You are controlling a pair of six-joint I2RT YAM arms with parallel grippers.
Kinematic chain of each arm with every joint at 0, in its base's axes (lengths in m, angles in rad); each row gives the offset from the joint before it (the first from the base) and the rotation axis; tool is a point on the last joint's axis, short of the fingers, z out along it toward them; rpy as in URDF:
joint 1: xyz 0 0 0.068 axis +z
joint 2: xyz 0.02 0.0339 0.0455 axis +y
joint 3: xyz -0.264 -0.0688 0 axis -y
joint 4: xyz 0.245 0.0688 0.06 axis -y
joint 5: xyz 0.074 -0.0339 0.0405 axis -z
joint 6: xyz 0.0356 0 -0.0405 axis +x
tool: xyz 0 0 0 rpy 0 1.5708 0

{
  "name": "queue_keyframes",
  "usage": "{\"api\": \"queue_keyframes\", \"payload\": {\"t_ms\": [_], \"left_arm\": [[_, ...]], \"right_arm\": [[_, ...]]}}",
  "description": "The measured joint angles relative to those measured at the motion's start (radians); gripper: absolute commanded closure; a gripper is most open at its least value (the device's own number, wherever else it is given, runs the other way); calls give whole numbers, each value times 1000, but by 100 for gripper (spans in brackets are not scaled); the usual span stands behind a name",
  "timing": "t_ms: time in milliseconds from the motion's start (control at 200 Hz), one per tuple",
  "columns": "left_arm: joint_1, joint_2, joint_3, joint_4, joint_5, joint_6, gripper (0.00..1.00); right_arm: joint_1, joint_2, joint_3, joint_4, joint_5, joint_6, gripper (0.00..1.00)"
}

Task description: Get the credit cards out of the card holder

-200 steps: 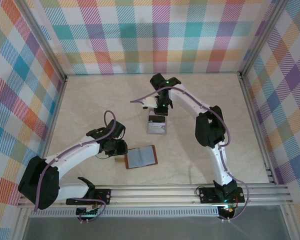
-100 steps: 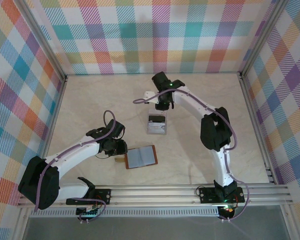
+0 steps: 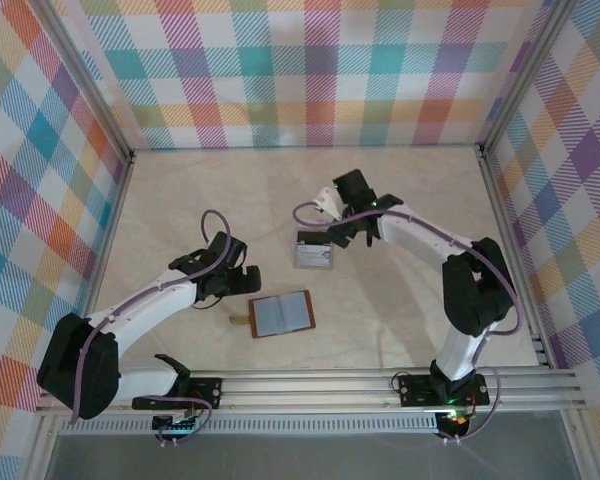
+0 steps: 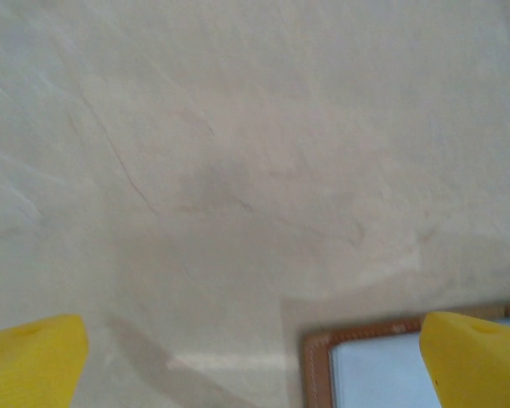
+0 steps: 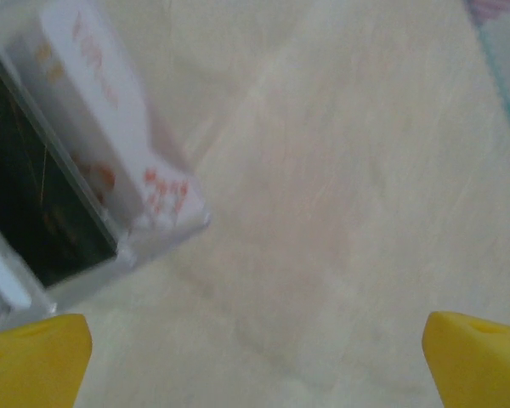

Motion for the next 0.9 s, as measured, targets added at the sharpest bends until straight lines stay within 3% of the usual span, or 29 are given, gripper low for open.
{"api": "queue_keyframes", "payload": {"t_ms": [215, 375, 490, 640, 765, 900], "left_arm": [[58, 3, 15, 100, -297, 81, 0], [142, 0, -75, 346, -384, 204, 0], [230, -13, -196, 575, -359, 294, 0], [375, 23, -326, 848, -273, 333, 0], [456, 135, -337, 1013, -167, 342, 0], [481, 215, -322, 1099, -69, 356, 0]], "right_arm": [[-101, -146, -282, 148, 64, 163, 0], [-261, -272, -507, 371, 34, 310, 0], [-365, -336, -677, 573, -13, 395, 0], [-430, -333, -819, 818, -79, 481, 0], [-463, -277, -845, 969, -128, 523, 0], [-492, -246, -845, 1040, -184, 554, 0]]}}
